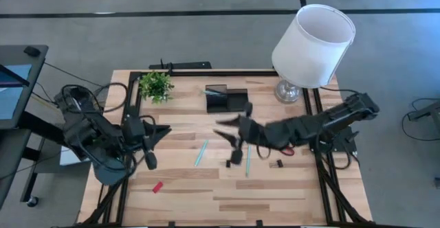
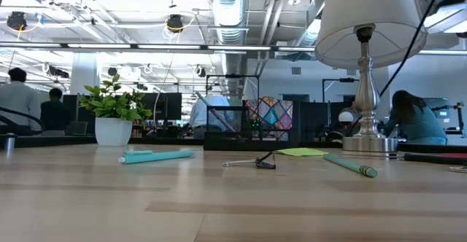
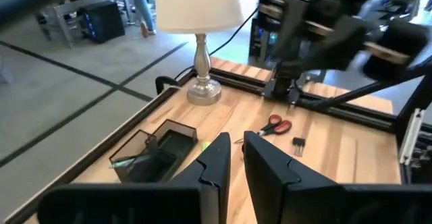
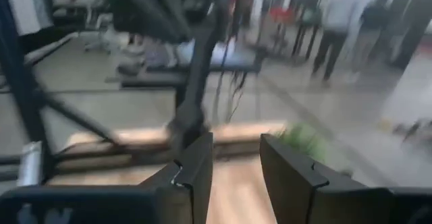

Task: Pick and place office supplies into organizer
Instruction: Put the blue pen into the black desk organizer

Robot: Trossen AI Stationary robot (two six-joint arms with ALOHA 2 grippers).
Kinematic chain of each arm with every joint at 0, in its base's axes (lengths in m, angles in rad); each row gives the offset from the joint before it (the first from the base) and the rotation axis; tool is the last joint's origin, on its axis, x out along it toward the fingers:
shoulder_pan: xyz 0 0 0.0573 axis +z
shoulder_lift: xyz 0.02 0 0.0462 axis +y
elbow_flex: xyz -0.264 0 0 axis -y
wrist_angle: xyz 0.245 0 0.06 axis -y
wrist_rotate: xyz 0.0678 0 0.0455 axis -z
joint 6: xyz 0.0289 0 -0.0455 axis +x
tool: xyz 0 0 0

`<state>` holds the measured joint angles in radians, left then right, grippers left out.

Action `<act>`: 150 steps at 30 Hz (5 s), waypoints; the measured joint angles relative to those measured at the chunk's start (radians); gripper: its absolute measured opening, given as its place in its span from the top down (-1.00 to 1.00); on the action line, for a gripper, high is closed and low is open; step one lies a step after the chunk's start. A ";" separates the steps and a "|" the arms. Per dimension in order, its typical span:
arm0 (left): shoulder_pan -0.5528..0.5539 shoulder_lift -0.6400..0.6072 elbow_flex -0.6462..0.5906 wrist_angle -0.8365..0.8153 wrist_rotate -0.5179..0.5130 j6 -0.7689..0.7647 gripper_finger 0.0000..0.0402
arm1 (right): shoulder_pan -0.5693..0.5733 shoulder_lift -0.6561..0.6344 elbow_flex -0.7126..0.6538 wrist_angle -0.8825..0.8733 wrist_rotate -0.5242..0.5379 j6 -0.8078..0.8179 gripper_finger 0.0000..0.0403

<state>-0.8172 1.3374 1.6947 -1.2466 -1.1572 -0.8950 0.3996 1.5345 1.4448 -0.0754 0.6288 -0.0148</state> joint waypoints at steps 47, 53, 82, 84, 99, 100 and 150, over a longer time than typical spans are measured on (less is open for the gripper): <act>0.029 0.496 -0.293 -0.032 0.613 -1.293 0.77 | 0.140 0.087 0.192 -0.692 -0.152 0.503 0.43; -0.028 0.286 -0.296 -0.337 0.544 -1.326 0.75 | 0.155 0.087 0.194 -0.763 -0.102 0.503 0.42; 0.121 0.153 -0.943 0.952 0.557 -0.624 0.62 | 0.107 0.088 0.194 -0.754 -0.080 0.573 0.42; 0.134 0.157 -0.943 0.966 0.559 -0.566 0.50 | 0.101 0.089 0.194 -0.751 -0.081 0.575 0.42; 0.179 0.312 -0.926 0.966 0.624 -0.565 0.09 | 0.051 0.089 0.195 -0.722 -0.081 0.594 0.42; 0.177 0.336 -0.912 0.968 0.630 -0.551 0.10 | 0.049 0.089 0.195 -0.721 -0.080 0.598 0.42; 0.215 0.495 -0.802 0.677 0.567 -0.482 0.95 | 0.045 0.089 0.195 -0.695 -0.081 0.636 0.42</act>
<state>-0.6018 1.8324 0.8926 -0.5692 -0.5900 -1.3773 0.4446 1.6234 1.6394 -0.7708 0.5476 0.6209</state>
